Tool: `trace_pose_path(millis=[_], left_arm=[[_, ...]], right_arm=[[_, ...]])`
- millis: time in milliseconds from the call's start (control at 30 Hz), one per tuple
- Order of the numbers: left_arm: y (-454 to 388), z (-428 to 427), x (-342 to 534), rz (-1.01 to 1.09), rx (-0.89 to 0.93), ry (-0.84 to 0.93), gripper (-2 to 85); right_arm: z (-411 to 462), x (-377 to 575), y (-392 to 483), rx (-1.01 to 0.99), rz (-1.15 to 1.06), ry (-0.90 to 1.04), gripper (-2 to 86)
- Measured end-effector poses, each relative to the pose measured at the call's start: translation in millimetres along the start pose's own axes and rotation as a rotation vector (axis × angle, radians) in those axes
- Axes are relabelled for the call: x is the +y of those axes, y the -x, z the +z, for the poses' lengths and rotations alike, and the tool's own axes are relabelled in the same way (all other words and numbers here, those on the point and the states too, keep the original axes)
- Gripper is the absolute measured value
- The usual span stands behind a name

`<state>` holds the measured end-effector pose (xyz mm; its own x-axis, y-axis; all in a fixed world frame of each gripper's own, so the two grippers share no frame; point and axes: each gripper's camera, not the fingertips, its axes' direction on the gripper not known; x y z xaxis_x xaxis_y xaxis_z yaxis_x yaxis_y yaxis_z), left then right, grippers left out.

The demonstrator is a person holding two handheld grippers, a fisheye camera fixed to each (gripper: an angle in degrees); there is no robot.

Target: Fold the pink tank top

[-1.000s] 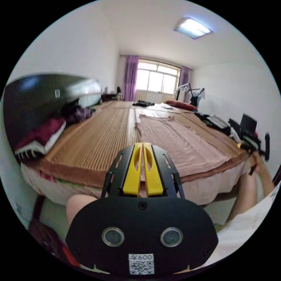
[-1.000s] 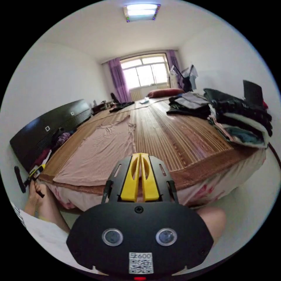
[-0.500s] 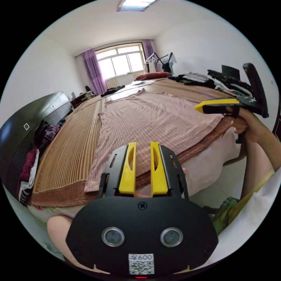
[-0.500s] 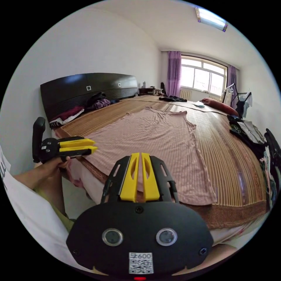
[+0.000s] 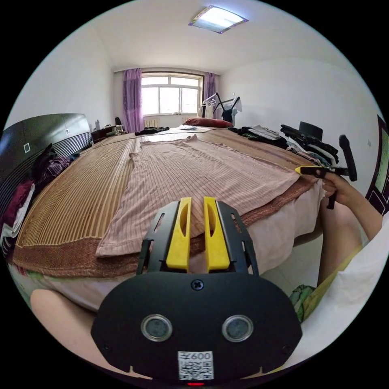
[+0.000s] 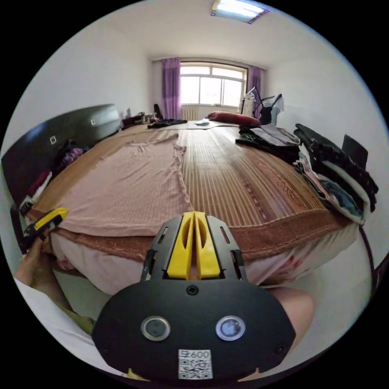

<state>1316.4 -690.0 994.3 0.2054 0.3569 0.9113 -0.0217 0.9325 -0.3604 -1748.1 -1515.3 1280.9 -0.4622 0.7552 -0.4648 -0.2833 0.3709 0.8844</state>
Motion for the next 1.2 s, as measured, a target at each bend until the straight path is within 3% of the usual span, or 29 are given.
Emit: trace_pose_path(millis=[67,233,333,400,567,900,1067,1200], left_arm=[[-1.7,-5.1,-7.0,0.036,-0.039,0.033,1.5],[1.3,-28.6,-20.7,0.038,-0.108,-0.029,1.3],[22.1,-15.5,-22.2,0.011,-0.127,0.087,1.1],[35.0,-9.9,-20.0,-0.011,-0.152,0.147,1.0],[61.5,-15.1,-15.7,-0.056,-0.131,0.107,0.5],[112.6,-40.4,-13.4,-0.112,-0.089,0.058,0.4],[150.8,-59.7,-7.8,-0.218,-0.034,0.018,0.9],[171.2,-77.8,-5.5,-0.261,-0.133,0.011,1.6]], right_arm=[[-14.4,-9.2,-14.7,-0.138,0.02,-0.091,-0.9],[1.1,-21.2,9.0,-0.154,-0.092,-0.039,-0.9],[16.4,-13.1,10.0,-0.229,-0.099,-0.061,-0.8],[30.5,-11.1,3.1,-0.176,-0.042,0.011,-0.9],[31.9,-9.7,-4.1,-0.108,-0.115,-0.029,-0.9],[49.5,-25.9,-37.3,-0.162,-0.002,-0.039,-0.8],[60.2,-40.4,-19.2,0.017,-0.178,0.026,-0.8],[64.3,-52.6,-31.0,0.065,-0.105,0.057,-0.8]])
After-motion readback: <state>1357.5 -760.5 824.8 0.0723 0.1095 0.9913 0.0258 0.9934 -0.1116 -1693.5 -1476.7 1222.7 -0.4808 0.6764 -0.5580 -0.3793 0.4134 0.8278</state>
